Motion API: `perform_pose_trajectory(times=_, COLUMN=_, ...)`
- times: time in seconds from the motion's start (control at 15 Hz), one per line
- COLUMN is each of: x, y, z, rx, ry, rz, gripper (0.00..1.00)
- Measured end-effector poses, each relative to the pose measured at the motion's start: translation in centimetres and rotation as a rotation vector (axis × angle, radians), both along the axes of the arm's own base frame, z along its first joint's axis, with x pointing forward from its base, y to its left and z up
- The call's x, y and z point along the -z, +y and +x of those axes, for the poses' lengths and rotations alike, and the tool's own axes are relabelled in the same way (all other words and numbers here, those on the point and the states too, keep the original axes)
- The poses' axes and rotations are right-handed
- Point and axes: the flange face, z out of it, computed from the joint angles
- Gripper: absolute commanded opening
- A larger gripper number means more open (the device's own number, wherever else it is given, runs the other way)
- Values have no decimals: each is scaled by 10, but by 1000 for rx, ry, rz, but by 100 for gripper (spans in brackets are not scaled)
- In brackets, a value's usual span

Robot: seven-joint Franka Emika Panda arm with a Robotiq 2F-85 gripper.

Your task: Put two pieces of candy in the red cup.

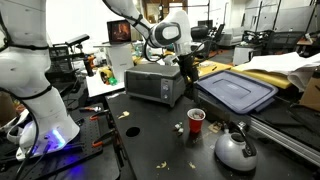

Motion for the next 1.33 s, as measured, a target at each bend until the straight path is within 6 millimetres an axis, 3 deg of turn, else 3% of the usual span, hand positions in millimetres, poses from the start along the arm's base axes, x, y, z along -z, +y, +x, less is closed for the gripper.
perform_pose_trajectory(times=0.47, x=-81, y=-2, z=-14, rx=46, ry=-16, rz=7, gripper=100)
perform_pose_trajectory(times=1.33, x=-173, y=43, z=-70, rx=51, ry=39, rz=78, gripper=100)
